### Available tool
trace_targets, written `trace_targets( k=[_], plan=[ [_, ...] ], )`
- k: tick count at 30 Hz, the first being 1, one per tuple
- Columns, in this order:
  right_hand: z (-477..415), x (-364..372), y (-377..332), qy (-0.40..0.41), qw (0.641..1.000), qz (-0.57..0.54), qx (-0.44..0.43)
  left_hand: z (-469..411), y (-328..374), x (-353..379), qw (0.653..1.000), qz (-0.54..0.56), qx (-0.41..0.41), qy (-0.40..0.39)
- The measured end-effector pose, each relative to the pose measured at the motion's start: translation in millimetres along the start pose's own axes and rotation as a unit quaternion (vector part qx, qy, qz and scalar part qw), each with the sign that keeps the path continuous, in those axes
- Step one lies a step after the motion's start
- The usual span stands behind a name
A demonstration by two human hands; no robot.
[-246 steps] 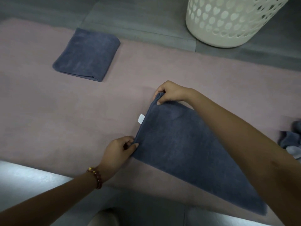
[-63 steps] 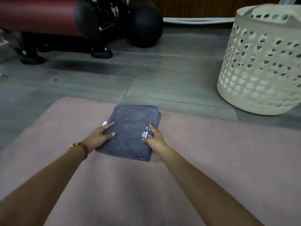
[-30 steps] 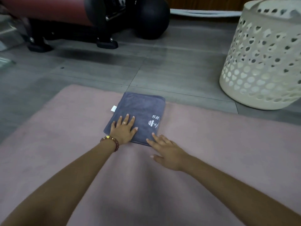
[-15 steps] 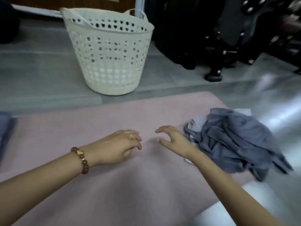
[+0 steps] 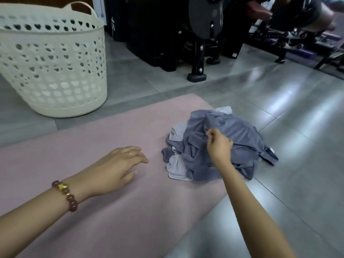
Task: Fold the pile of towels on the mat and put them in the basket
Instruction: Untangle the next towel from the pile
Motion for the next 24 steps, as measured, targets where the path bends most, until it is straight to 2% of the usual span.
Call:
trace_targets(
  k=[2, 5, 7, 9, 10, 12, 14, 15, 16, 18, 24],
  plan=[
    [1, 14, -21, -0.030, 0.999, 0.016, -0.023, 1, -2, -1, 0.999, 0.022, -0.015, 0.021],
    [-7, 32, -31, -0.073, 0.993, 0.093, 0.026, -1, -6, 6, 0.996, 0.064, -0.048, 0.034],
    [-13, 40, -23, -0.085, 0.984, 0.151, 0.041, -2, -5, 11, 0.997, 0.062, -0.037, 0.034],
    [-11, 51, -16, -0.089, 0.974, 0.206, 0.016, -2, -6, 14, 0.998, 0.051, -0.024, 0.028],
    [-8, 52, -16, -0.075, 0.979, 0.188, -0.003, -2, -8, 13, 0.998, 0.048, -0.021, 0.027],
    [-4, 42, -15, -0.013, 0.997, 0.062, -0.035, -3, -13, 10, 0.998, 0.052, -0.022, 0.040],
    [0, 24, -6, 0.027, 0.987, -0.157, 0.003, -5, -20, 6, 0.996, 0.065, -0.033, 0.056],
    [1, 14, -2, 0.021, 0.960, -0.275, 0.051, -5, -23, 4, 0.995, 0.071, -0.038, 0.065],
    [2, 7, -2, 0.006, 0.918, -0.385, 0.098, -4, -25, 2, 0.994, 0.075, -0.042, 0.072],
    [3, -3, -14, -0.043, 0.836, -0.531, 0.132, -1, -27, 2, 0.992, 0.078, -0.039, 0.088],
    [38, 1, -109, -0.197, 0.791, -0.579, 0.015, 6, -33, -1, 0.984, 0.114, -0.064, 0.124]
  ],
)
Point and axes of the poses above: each hand's wrist, its own z-axis away from the middle knuckle, its own x-axis out of the palm, y = z × x, the point moved 5 cm from there along -z, towards the middle knuckle, and after that the axes turned 2 degrees about z, right-handed, at the moved point
